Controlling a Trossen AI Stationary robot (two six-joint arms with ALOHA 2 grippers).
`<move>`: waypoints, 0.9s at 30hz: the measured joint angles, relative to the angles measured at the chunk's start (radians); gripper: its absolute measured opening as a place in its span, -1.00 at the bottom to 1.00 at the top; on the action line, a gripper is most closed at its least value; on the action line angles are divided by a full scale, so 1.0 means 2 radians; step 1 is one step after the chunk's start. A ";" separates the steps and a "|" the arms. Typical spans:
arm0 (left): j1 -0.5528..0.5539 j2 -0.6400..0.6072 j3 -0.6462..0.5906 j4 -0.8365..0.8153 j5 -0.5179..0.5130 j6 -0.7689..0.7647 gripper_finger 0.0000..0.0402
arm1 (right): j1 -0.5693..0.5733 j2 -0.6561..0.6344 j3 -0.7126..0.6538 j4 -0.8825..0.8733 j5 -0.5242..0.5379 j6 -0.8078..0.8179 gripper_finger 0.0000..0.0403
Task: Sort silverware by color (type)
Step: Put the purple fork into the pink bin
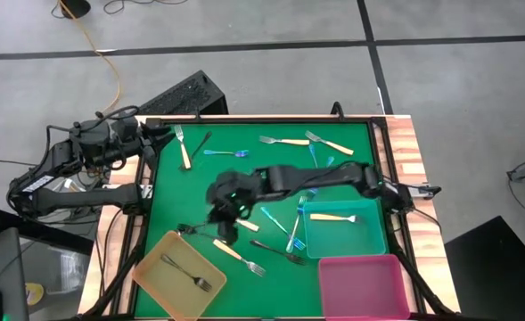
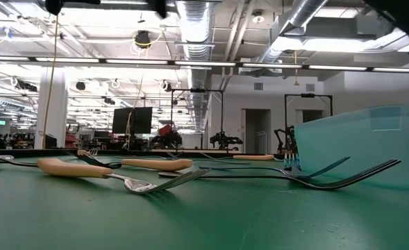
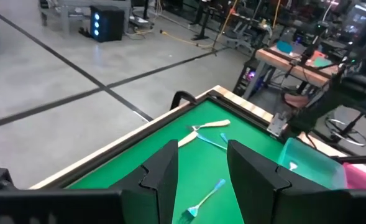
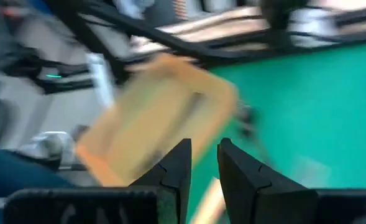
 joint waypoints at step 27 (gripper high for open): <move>-0.035 0.185 0.000 -0.044 0.138 0.092 -0.39 | 0.110 -0.104 -0.004 -0.415 0.198 0.130 -0.49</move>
